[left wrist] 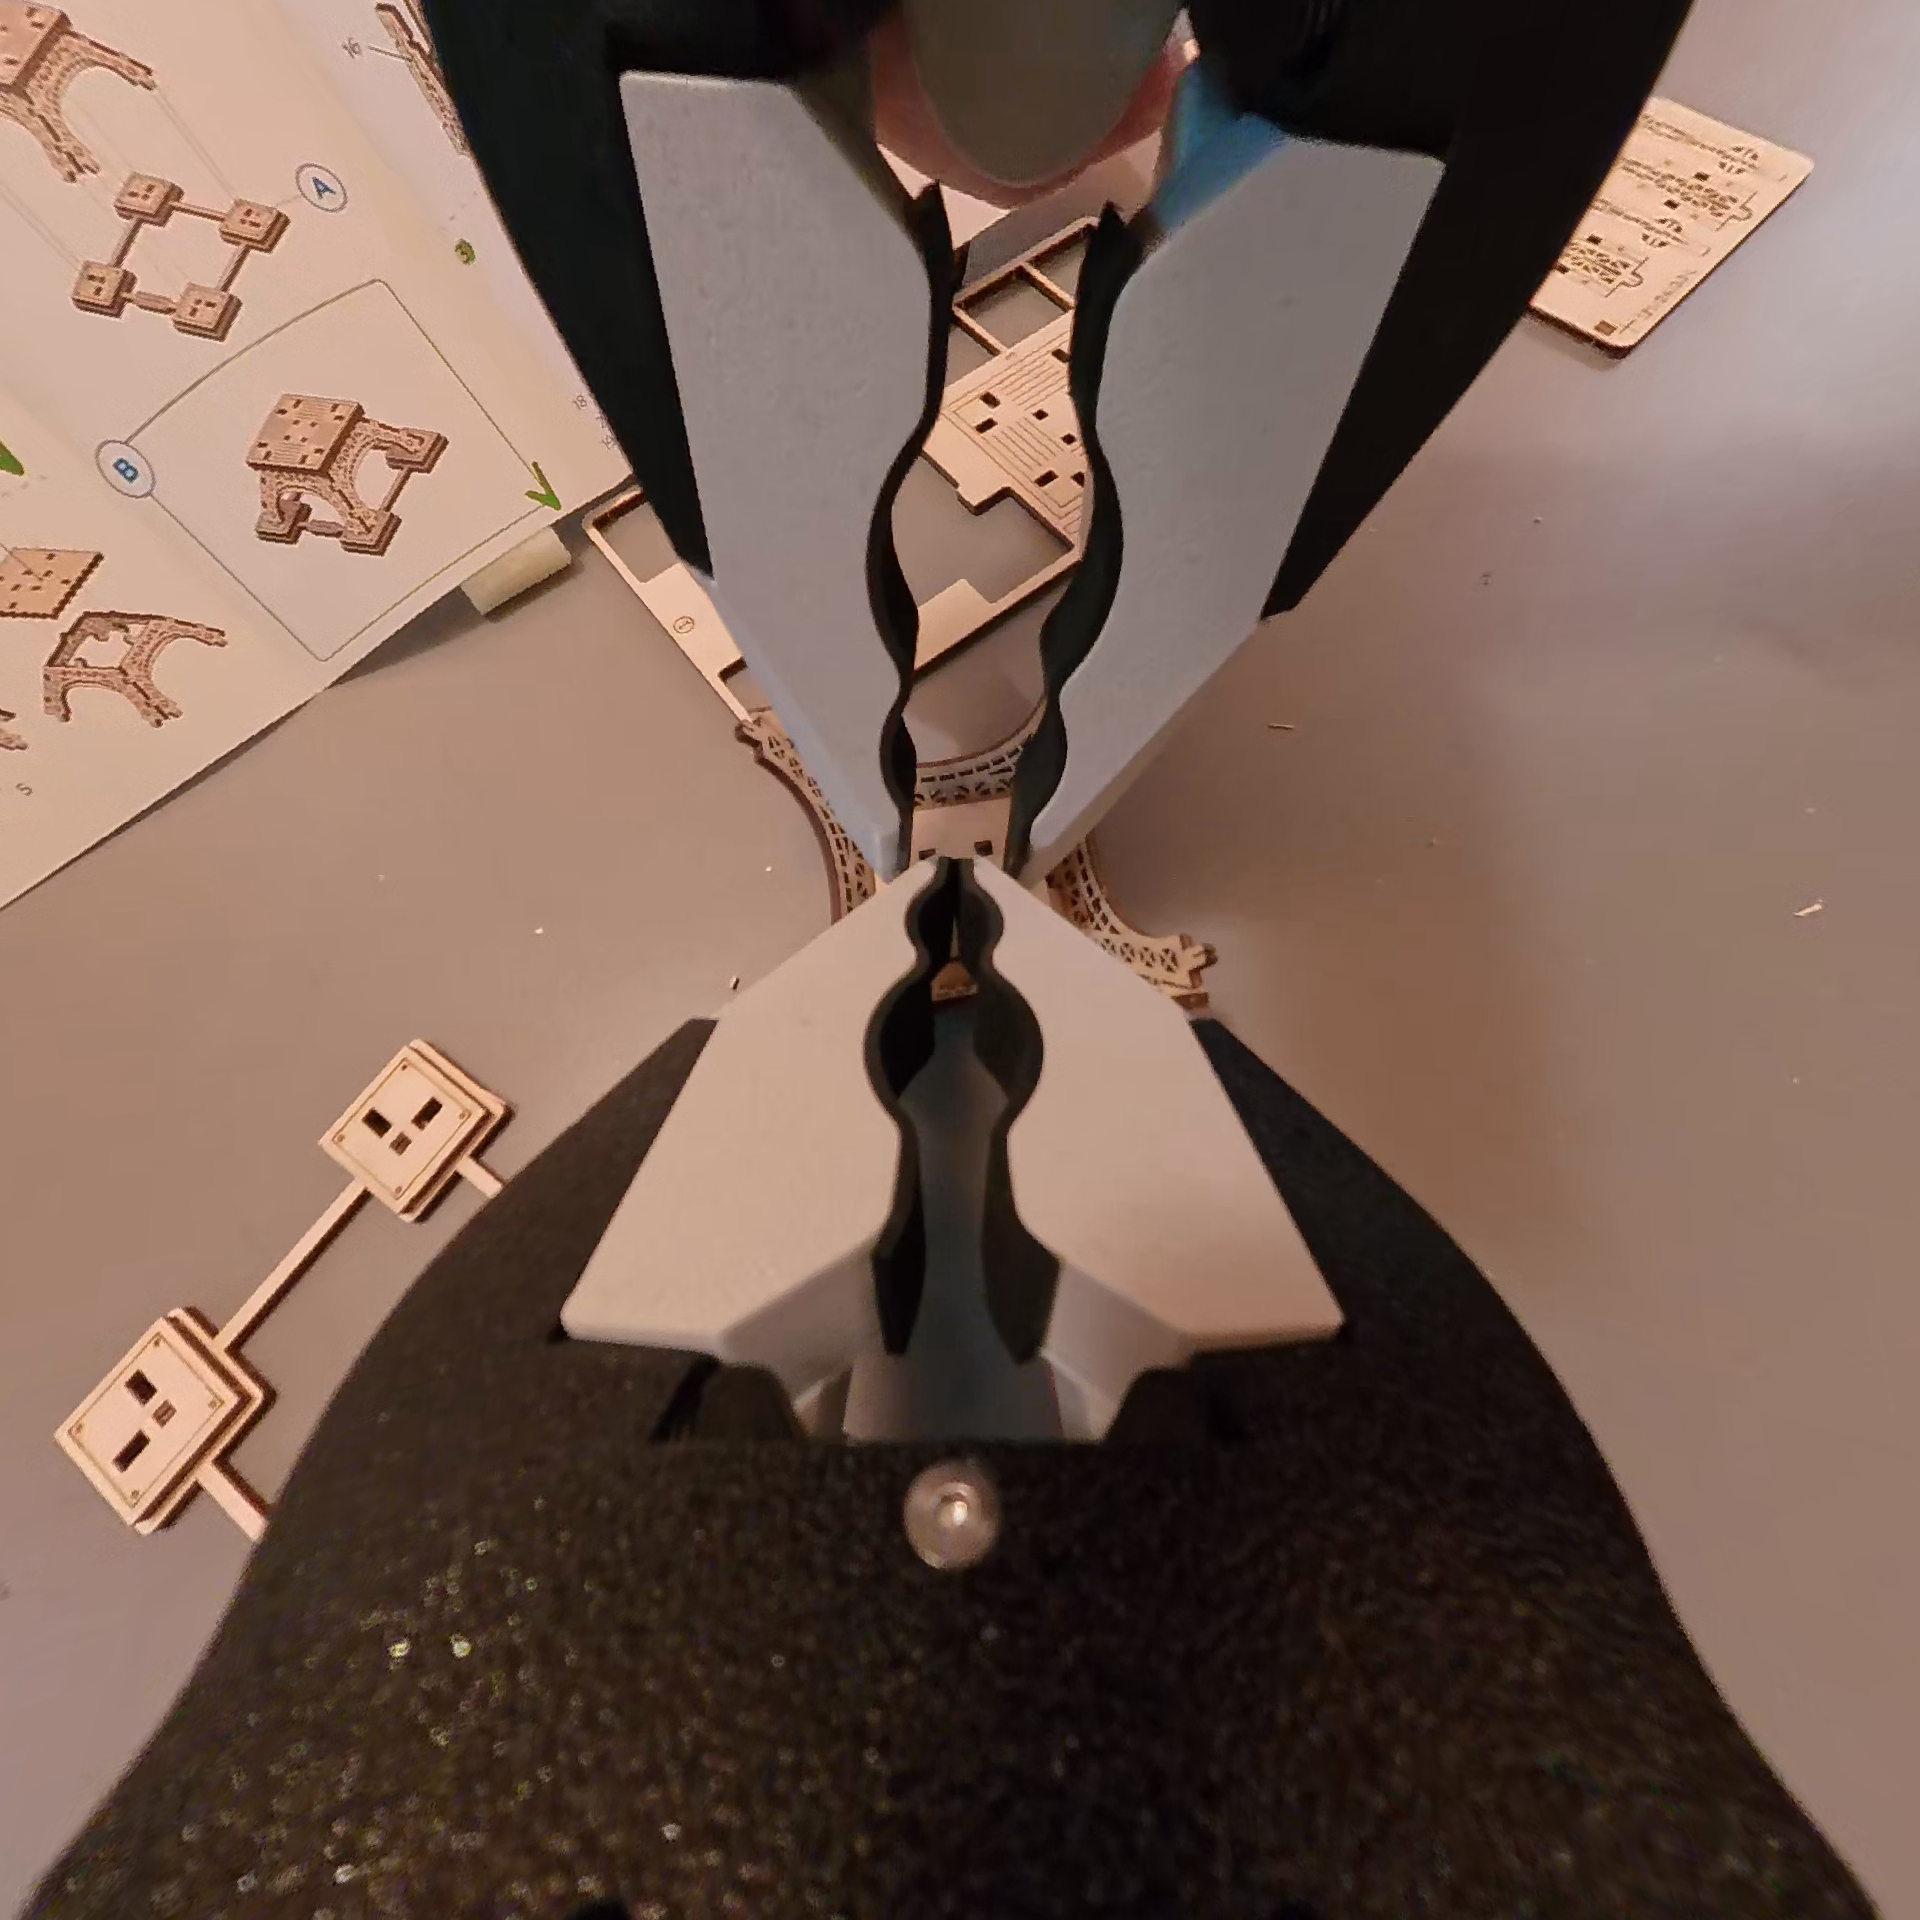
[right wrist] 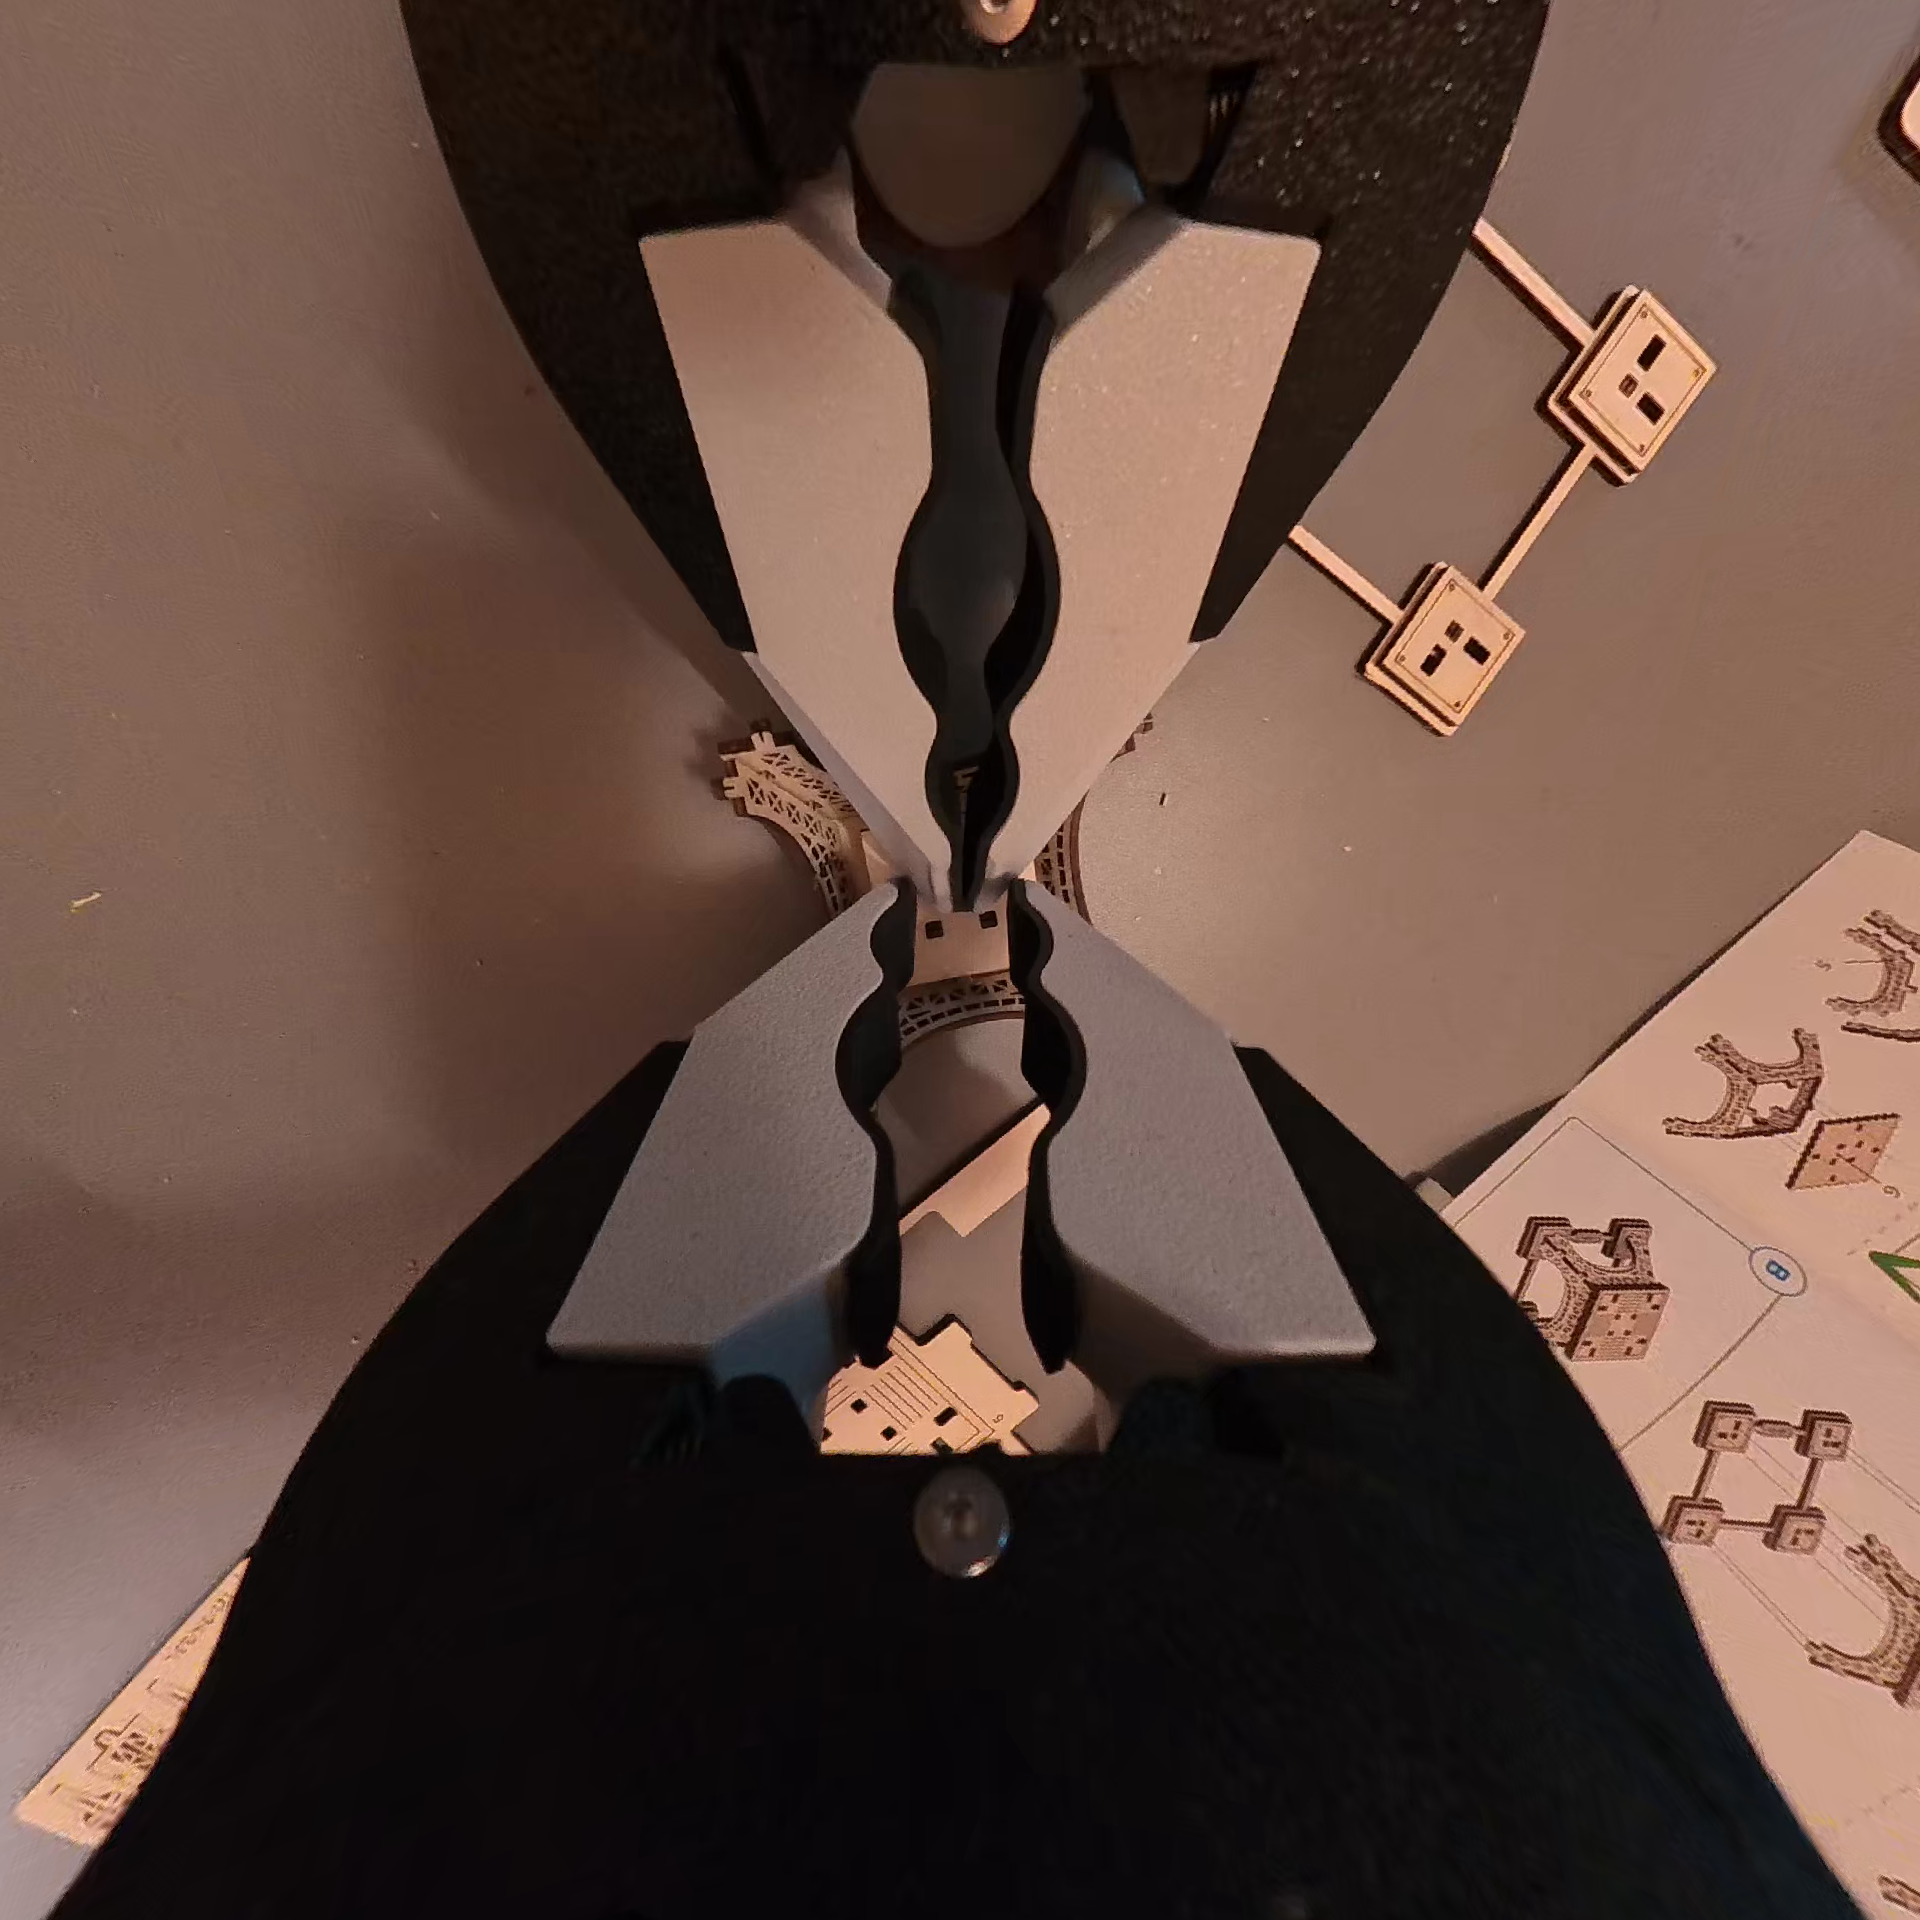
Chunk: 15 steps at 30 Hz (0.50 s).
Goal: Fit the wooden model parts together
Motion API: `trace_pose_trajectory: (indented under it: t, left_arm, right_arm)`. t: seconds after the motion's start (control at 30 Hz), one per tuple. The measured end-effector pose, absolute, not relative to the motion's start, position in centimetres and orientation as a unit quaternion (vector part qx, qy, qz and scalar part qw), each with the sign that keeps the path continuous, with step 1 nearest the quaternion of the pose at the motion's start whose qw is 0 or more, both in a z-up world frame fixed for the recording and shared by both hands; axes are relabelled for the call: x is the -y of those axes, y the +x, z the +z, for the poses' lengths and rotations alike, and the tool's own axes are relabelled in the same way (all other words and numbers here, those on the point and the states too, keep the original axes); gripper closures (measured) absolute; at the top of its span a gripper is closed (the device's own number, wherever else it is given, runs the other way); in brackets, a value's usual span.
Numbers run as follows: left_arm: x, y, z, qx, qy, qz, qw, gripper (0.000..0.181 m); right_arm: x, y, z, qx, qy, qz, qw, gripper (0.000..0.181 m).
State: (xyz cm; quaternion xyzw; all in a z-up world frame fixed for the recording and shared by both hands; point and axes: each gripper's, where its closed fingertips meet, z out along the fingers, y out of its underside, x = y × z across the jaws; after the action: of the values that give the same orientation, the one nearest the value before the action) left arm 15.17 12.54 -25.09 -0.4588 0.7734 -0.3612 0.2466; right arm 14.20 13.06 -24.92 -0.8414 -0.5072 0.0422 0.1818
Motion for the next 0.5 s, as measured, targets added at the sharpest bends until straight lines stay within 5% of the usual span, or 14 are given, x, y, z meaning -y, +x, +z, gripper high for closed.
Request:
trace_pose_trajectory:
  t: [0.5]
  left_arm:
    - [-12.51, 15.07, -25.11, -0.771, -0.465, -0.36, 0.245, 0.181]
  right_arm:
    - [-12.83, 14.13, -25.06, 0.489, -0.856, 0.061, 0.154, 0.168]
